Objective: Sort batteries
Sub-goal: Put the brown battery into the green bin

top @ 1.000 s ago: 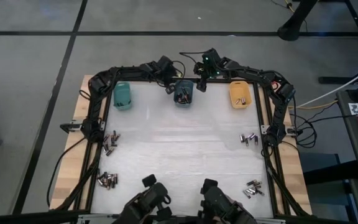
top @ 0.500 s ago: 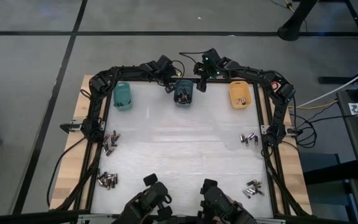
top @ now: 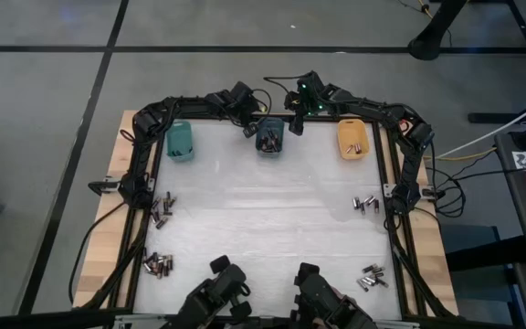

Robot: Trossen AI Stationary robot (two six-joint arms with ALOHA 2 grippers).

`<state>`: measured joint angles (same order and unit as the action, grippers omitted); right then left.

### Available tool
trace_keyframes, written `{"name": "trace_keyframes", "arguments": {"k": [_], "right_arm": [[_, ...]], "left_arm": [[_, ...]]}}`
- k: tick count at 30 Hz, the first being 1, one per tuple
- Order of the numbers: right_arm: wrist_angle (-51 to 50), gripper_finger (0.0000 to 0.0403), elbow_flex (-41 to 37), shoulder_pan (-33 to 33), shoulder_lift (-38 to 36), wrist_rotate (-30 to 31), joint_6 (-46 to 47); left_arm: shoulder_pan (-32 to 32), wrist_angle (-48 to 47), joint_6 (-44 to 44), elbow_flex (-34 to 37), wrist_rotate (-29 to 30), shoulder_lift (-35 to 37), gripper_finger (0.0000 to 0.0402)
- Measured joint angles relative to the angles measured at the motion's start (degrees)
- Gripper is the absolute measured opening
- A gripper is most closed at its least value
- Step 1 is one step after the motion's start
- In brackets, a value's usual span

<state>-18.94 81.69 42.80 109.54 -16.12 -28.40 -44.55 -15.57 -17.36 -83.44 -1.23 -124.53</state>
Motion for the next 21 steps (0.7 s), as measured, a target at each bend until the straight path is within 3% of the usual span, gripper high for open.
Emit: {"name": "trace_keyframes", "arguments": {"k": [5,9,13,18,21], "right_arm": [[0.0,0.0234,0.0,0.0,0.0,0.0,0.0],[0.0,0.0234,0.0,0.0,0.0,0.0,0.0],[0.0,0.0234,0.0,0.0,-0.1,0.0,-0.3],[0.1,0.0234,0.0,0.0,-0.1,0.0,-0.6],[0.2,0.0234,0.0,0.0,-0.1,0.0,-0.8]], "left_arm": [[-0.1,-3.4,0.8,-1.0,-0.5,-0.2,0.0],[0.4,-17.1,2.5,-4.4,-0.2,0.2,0.0],[1.8,-25.0,5.1,-4.1,0.5,3.0,0.0],[4.4,-24.9,5.4,-4.3,1.0,8.0,0.0],[5.8,-23.6,5.4,-4.0,5.9,9.1,0.0]]}}
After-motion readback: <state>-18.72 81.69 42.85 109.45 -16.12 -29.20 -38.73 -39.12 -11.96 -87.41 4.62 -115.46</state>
